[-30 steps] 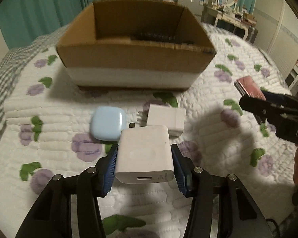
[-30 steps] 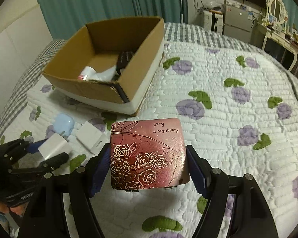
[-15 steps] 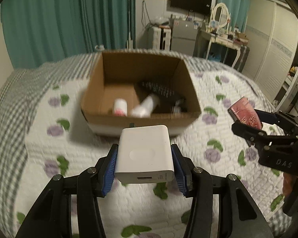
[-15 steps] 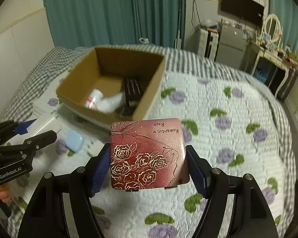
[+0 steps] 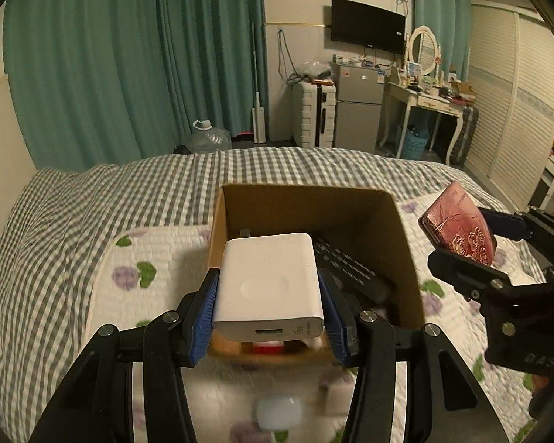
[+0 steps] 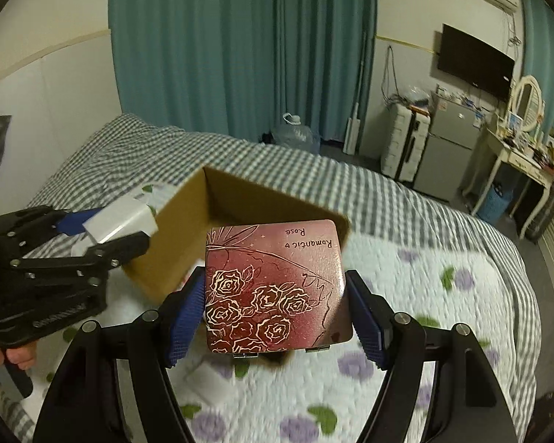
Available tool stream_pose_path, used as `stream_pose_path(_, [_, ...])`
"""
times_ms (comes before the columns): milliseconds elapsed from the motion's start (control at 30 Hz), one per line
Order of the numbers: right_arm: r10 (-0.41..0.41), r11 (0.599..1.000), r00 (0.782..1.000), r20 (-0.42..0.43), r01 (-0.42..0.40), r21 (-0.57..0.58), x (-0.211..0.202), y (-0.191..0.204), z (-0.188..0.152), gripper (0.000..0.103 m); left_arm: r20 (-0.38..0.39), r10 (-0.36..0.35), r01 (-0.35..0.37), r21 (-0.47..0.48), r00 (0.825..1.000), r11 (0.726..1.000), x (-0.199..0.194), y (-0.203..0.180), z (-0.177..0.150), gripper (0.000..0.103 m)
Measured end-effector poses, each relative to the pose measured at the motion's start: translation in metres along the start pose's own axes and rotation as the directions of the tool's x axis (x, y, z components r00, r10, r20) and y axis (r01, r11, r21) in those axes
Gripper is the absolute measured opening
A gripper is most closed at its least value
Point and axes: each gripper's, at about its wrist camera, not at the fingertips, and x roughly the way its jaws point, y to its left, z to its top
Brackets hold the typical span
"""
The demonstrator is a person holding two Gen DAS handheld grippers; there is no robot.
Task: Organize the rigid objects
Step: 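Carry the pink box and white charger into the cardboard box and release both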
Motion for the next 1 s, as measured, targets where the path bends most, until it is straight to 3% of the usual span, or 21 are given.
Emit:
stream_pose_path(267, [0.031,1.000,0.999,0.012,-0.031,-0.001,0.057,-0.011,0.024,0.072,-0.039,0.027,-0.026,0.007,0.999,1.000,0.070,0.002,0.012,0.052])
stream_pose_path(567, [0.047,0.999,0.999,0.008,-0.047,-0.007,0.104,-0.023,0.025,0.072,-0.064,0.018,-0.017,0.011,0.998,1.000,0.111,0.000,0.002,0.054])
stream_pose_path(667, [0.056,0.998,0.998,0.001,-0.056,0.009,0.111,-0.024,0.018,0.072,-0.052,0.034,-0.032,0.053,0.998,0.998,0.111,-0.005,-0.001,0.055])
stream_pose_path(800, [0.056,0.998,0.998,-0.008,-0.056,0.027,0.111,-0.024,0.014,0.072,-0.032,0.045,-0.043,0.041,0.998,0.998,0.097,-0.005,0.002,0.062])
stream_pose_path(1000, [0.039,0.999,0.999,-0.014,-0.038,0.038,0.099,-0.023,0.015,0.072,0.011,0.041,-0.041,0.008,0.999,0.999,0.050,0.004,-0.002,0.064])
